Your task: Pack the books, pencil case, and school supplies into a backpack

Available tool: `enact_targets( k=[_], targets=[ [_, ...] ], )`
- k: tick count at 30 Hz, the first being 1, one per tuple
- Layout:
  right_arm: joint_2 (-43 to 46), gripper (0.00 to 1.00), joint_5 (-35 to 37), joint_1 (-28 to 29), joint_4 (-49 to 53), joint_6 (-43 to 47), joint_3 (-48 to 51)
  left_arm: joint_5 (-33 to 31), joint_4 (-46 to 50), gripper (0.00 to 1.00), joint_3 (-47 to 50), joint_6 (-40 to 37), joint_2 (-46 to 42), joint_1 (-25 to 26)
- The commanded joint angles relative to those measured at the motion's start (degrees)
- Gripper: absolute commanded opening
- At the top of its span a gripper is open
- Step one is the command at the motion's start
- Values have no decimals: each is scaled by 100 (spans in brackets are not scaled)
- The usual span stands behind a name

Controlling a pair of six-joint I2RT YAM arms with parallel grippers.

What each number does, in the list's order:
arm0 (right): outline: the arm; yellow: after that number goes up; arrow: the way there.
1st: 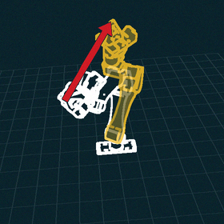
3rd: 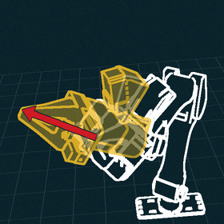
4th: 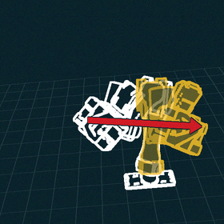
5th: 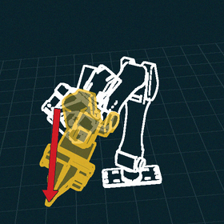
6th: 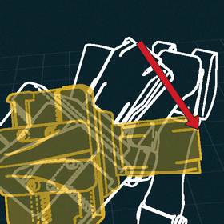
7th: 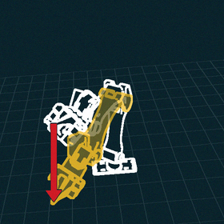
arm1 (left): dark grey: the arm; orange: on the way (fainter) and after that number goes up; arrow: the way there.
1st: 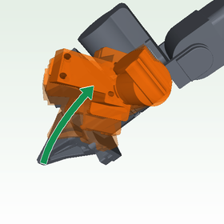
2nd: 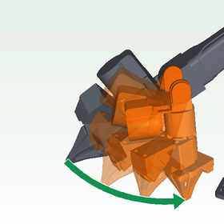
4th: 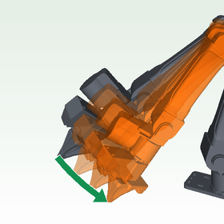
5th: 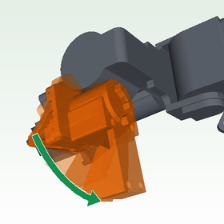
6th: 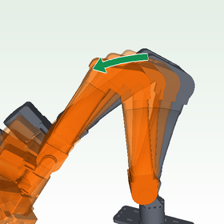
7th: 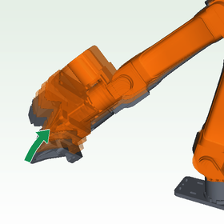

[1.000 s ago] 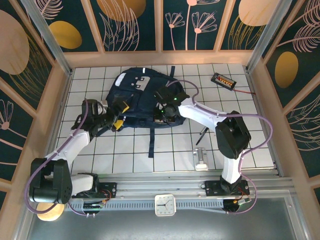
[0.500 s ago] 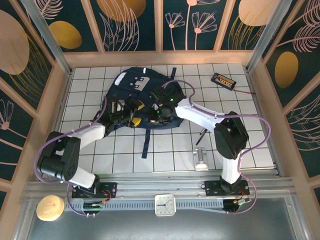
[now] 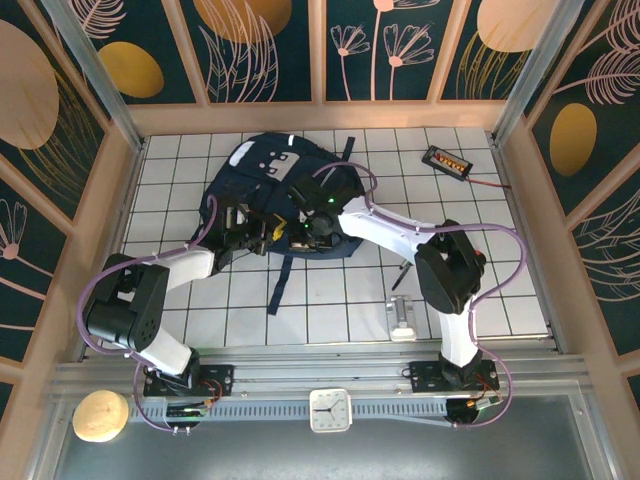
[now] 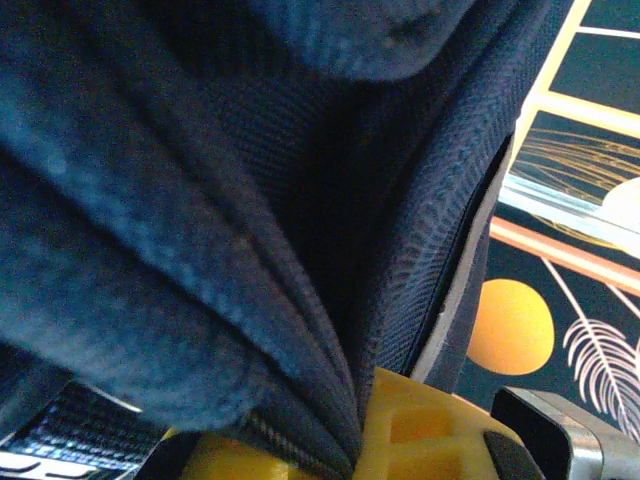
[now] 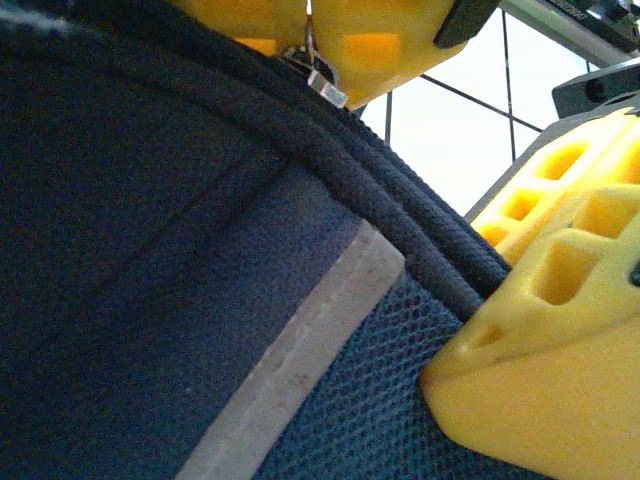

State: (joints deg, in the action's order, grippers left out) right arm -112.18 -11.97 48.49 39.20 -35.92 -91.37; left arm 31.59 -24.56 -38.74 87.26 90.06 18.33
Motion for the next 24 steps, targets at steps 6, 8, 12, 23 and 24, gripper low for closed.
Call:
enact_targets(
  k=[6, 8, 12, 23, 24],
  targets=[
    [699, 0, 573, -493, 688, 309, 509, -36, 2411, 0, -526, -2852, -474, -172],
    [933, 0, 565, -800, 604, 516, 817, -120, 3117, 0, -618, -3678, -647, -390],
    [1112, 0, 447, -1377, 393, 991, 1195, -3, 4033, 0, -564, -4682, -823, -1025],
    [588, 0, -103, -2127, -92, 2254, 688, -1050, 5656, 0, -1606, -6529, -263, -1458],
    [620, 0, -197, -2100, -128, 2256, 738, -1159, 5676, 0, -1665, -6574, -191, -1487]
  ],
)
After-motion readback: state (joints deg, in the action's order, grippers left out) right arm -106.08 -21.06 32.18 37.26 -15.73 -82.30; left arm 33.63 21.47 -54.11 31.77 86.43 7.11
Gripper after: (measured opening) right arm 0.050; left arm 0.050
